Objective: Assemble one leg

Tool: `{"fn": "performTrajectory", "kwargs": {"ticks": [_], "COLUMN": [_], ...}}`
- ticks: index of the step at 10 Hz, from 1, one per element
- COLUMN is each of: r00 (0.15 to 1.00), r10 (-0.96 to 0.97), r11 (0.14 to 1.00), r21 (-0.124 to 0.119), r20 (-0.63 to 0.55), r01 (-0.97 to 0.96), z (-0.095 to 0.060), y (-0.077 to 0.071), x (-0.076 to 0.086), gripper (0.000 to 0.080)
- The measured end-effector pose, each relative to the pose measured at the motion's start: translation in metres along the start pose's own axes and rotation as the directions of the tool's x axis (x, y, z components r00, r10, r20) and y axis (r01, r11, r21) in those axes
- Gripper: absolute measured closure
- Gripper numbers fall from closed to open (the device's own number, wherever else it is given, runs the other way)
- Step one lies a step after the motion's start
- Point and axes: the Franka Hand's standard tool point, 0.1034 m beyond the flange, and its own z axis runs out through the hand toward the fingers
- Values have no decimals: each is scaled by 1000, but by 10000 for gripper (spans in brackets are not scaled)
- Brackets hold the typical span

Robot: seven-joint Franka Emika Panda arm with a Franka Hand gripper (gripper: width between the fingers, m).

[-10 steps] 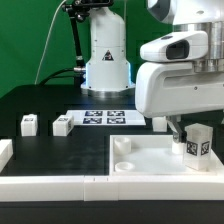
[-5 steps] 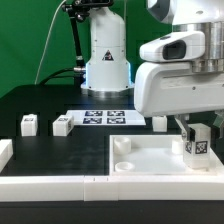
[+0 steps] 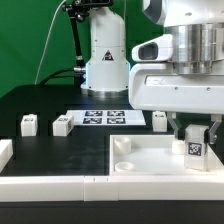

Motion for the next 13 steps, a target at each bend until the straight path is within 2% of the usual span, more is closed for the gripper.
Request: {"fn": "performTrajectory", "kwargs": {"ticks": [3, 6, 7, 8, 9, 10, 11, 13], "r00": [977, 955, 964, 966, 982, 1000, 995, 942], "r10": [214, 296, 266, 259, 187, 7, -98, -336], "r11": [977, 955, 964, 966, 982, 1000, 995, 942], "r21": [-3, -8, -7, -7, -5, -6, -4, -6], "r20": [13, 17, 17, 17, 17, 16, 17, 17], "r01": [-214, -295, -265, -258, -187, -7, 98, 336], "z": [0, 1, 1, 1, 0, 0, 1, 1], "y": [4, 5, 4, 4, 0, -1, -2, -7], "x": [3, 3, 2, 2, -1, -3, -4, -10], "gripper": [508, 508, 418, 280, 191, 191, 158, 152]}}
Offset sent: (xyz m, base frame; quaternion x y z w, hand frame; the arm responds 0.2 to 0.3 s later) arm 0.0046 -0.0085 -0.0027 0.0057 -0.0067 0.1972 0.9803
